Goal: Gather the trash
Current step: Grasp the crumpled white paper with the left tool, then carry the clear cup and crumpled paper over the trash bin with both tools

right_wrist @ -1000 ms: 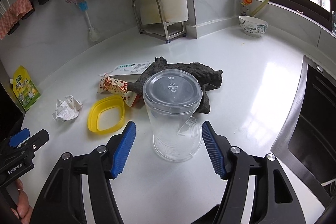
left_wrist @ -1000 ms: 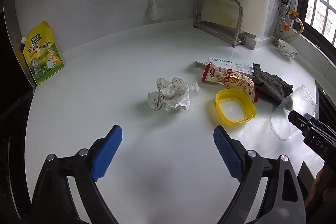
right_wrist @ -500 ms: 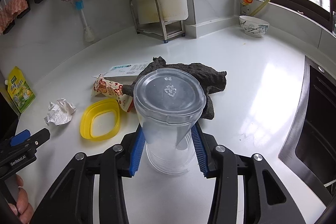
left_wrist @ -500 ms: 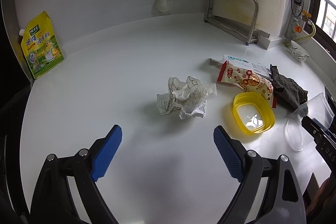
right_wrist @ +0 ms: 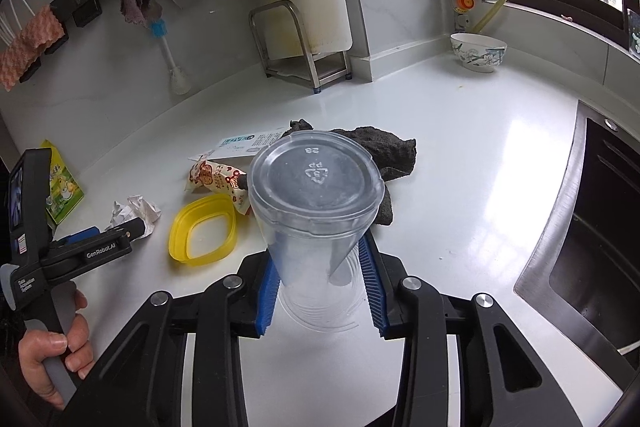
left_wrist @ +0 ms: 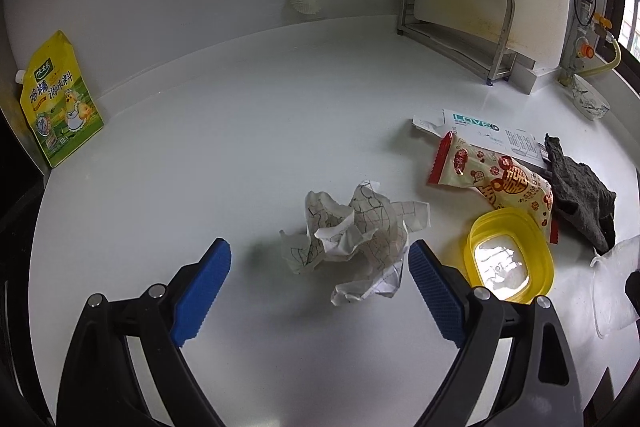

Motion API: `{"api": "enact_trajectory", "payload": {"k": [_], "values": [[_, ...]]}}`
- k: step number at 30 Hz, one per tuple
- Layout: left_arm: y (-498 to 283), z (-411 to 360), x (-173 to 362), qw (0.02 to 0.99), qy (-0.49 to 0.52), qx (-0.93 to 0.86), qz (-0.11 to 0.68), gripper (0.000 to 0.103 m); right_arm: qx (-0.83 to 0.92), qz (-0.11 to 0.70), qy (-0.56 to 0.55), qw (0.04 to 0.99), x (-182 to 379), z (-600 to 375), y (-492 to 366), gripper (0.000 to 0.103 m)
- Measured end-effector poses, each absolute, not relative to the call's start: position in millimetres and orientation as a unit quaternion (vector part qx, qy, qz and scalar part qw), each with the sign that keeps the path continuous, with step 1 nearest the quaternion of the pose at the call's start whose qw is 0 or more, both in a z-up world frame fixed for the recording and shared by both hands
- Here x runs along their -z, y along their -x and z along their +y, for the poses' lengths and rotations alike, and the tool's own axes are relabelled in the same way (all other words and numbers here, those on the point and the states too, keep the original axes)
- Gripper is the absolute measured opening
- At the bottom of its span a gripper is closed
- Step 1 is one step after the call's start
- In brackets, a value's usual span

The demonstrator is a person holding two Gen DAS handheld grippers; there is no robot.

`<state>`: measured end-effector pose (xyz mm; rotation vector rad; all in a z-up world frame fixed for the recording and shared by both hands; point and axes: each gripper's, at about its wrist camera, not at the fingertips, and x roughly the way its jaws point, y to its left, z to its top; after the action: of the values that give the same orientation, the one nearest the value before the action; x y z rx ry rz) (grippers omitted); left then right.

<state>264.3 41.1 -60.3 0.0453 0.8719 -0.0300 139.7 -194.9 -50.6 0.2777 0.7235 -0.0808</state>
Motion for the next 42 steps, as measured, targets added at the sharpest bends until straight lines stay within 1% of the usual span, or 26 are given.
{"api": "enact_trajectory", "payload": {"k": [3, 4, 5, 6, 8, 9, 11, 13, 22, 33, 42], "values": [[-273, 38, 62, 0.907, -0.027, 0.008, 0.421, 0.088, 0.037, 0.354, -0.143, 0.924, 52, -198, -138, 0.036], [-275, 36, 63, 0.906, -0.03, 0.007, 0.423, 0.084, 0.036, 0.354, -0.144, 0.923, 52, -199, -137, 0.036], [-277, 35, 65, 0.904, -0.033, 0.009, 0.427, 0.075, 0.035, 0.354, -0.144, 0.923, 52, -199, -135, 0.036], [-279, 33, 67, 0.901, -0.035, 0.013, 0.432, 0.07, 0.034, 0.354, -0.143, 0.924, 51, -199, -134, 0.036], [-282, 32, 71, 0.897, -0.035, 0.016, 0.44, 0.052, 0.034, 0.354, -0.142, 0.924, 52, -199, -132, 0.036], [-283, 33, 72, 0.896, -0.033, 0.018, 0.442, 0.048, 0.033, 0.355, -0.142, 0.923, 52, -199, -131, 0.036], [-282, 35, 71, 0.897, -0.028, 0.022, 0.441, 0.037, 0.032, 0.357, -0.143, 0.923, 53, -199, -128, 0.036], [-280, 37, 70, 0.897, -0.023, 0.025, 0.441, 0.033, 0.031, 0.358, -0.143, 0.922, 53, -199, -125, 0.036], [-232, 42, 53, 0.907, -0.04, 0.019, 0.418, 0.032, 0.033, 0.355, -0.149, 0.922, 46, -204, -100, 0.036], [-130, 23, 9, 0.929, -0.058, 0.028, 0.364, 0.032, 0.034, 0.339, -0.149, 0.928, 28, -203, -36, 0.036], [-50, -1, 4, 0.922, -0.048, 0.087, 0.375, 0.032, 0.029, 0.343, -0.149, 0.927, 22, -206, 34, 0.036]]}}
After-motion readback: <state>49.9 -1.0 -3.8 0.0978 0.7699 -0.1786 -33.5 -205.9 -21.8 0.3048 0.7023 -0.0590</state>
